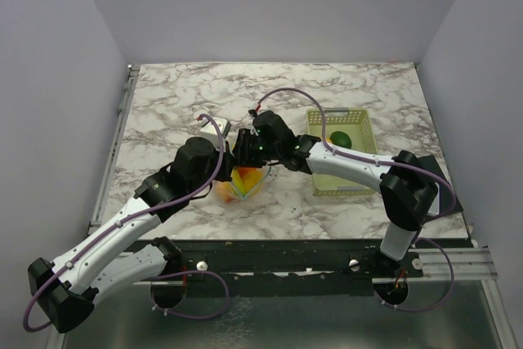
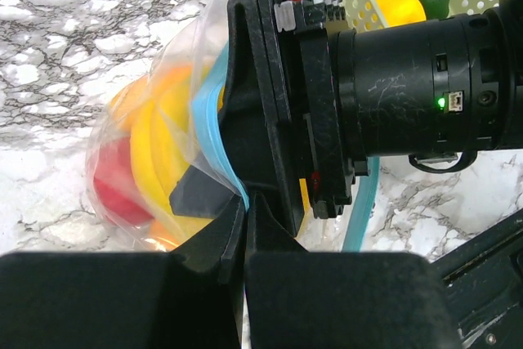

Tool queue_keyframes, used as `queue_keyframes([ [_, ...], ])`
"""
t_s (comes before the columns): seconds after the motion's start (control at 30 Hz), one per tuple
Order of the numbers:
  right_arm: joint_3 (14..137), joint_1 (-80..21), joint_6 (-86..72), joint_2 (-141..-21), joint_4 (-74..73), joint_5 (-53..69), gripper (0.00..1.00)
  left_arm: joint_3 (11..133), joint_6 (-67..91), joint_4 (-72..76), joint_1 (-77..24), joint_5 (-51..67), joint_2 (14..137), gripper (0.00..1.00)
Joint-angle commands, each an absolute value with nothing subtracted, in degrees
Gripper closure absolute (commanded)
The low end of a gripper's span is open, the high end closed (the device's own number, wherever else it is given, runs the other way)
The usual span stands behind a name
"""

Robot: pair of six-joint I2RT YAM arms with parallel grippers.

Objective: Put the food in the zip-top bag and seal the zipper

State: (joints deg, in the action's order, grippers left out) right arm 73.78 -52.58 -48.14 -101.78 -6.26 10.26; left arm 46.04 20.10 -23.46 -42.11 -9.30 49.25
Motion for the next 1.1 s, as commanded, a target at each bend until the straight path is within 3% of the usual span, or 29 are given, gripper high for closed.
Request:
queue_keyframes([
  [0.0,75.0,-53.4,-46.3,-100.9,-10.5,9.9,0.51,45.6,19.9,-21.9,-42.1,-8.3,49.2,1.0],
  [0.13,75.0,-53.7,-45.9,-98.3,-11.8,7.7,0.35,45.5,20.0,-21.9,-42.2,-9.0,48.9,1.0],
  [0.23,76.2,-53.9,-45.4,-96.6,-14.0,6.3,0.31,45.5,20.0,-21.9,-42.2,-9.3,48.7,1.0],
  [0.77,79.1,-54.2,-42.5,-85.7,-28.3,-4.9,0.3,45.4,20.0,-22.0,-42.1,-10.1,49.0,1.0],
  [1.07,75.2,-54.2,-42.5,-80.1,-36.9,-17.5,0.35,45.4,19.9,-22.1,-42.0,-9.9,49.2,1.0],
])
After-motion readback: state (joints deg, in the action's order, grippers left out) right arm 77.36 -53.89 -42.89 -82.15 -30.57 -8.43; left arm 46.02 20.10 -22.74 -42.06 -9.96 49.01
